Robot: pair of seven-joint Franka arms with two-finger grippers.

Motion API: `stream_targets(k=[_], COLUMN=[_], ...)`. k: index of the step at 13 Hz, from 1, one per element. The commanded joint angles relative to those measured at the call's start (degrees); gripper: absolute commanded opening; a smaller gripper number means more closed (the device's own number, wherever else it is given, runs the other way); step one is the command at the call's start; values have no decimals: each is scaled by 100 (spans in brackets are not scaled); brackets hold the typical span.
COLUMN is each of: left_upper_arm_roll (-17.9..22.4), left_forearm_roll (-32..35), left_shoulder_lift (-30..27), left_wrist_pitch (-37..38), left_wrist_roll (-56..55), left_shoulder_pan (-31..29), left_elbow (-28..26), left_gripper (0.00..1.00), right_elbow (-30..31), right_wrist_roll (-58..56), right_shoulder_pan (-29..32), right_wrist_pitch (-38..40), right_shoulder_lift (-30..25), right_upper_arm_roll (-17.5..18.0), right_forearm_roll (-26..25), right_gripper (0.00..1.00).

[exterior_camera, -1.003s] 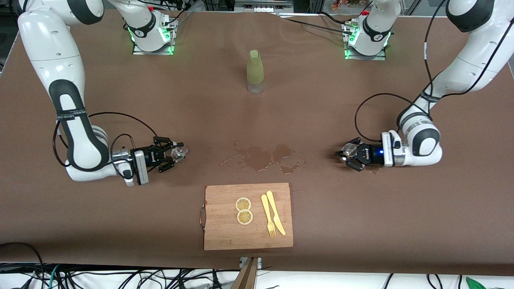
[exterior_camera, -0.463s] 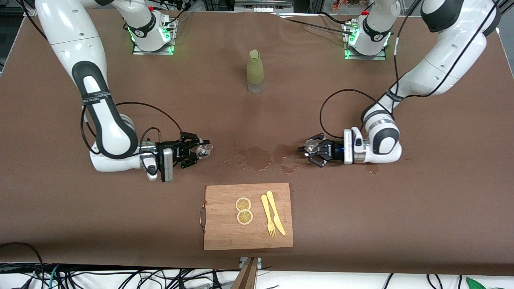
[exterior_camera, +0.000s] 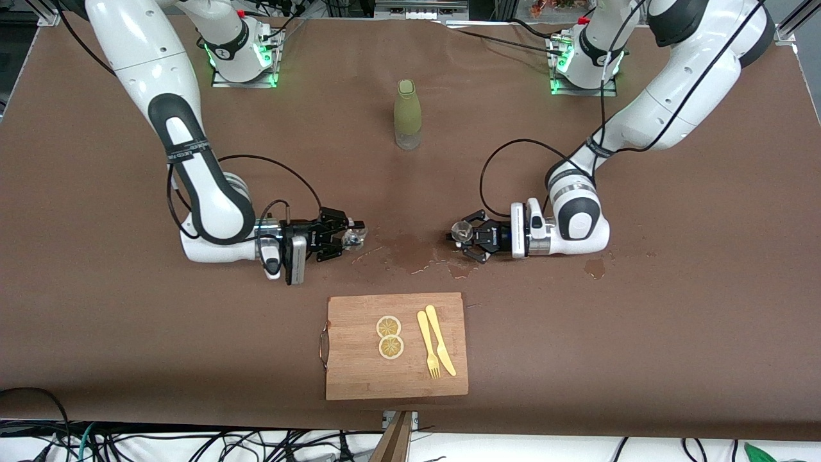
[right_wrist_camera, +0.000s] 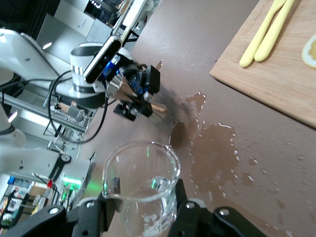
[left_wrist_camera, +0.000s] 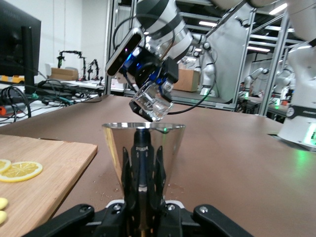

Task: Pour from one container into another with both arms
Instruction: 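Lift the beaker with the right gripper while the left gripper brings the jigger over, then raise the beaker above the jigger rim with the right gripper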

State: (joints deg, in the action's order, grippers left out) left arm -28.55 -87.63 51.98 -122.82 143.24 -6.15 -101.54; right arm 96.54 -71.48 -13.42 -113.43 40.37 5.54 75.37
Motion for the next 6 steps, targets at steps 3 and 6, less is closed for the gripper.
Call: stream_targets(k=[3,6], left_upper_arm_roll=[52,34], left_forearm_roll=[-492,-545], left_shoulder_lift=[225,506], left_wrist_pitch=[-427,-436], left_wrist_roll=[477,600], left_shoulder_pan=[351,483], left_elbow=[345,591], left_gripper=[0,0], right_elbow=[419,436], right_wrist_roll=[1396,2216], right_shoulder_pan=[-424,-591], right_wrist_pitch=[-373,-679], right_shoulder_lift=[-661,-811], right_upper_arm_roll=[0,183], right_forearm_roll=[144,144], right_gripper=[20,19])
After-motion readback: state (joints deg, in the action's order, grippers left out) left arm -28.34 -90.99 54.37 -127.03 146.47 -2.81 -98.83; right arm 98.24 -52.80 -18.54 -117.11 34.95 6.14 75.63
